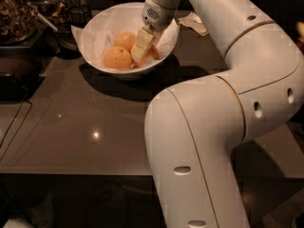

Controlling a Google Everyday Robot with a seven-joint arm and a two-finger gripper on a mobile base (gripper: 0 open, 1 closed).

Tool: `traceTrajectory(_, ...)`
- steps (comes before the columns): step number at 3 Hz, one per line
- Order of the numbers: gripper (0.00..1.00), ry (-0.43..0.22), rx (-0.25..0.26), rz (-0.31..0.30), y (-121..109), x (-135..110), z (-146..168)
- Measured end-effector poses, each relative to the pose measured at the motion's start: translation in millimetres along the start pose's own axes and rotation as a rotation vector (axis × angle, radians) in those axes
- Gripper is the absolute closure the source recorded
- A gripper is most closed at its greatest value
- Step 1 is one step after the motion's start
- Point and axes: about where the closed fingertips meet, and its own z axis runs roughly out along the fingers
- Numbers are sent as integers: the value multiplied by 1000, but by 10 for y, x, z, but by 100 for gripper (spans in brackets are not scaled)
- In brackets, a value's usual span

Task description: Pick orange from white bowl

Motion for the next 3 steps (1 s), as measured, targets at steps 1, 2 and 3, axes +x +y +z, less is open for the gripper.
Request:
traceTrajectory(1,38,10,-5,1,-9,16,56)
traceTrajectory(2,41,30,-22,1,-28,48,193)
traceTrajectory(3,43,42,-38,2,-46,77,305)
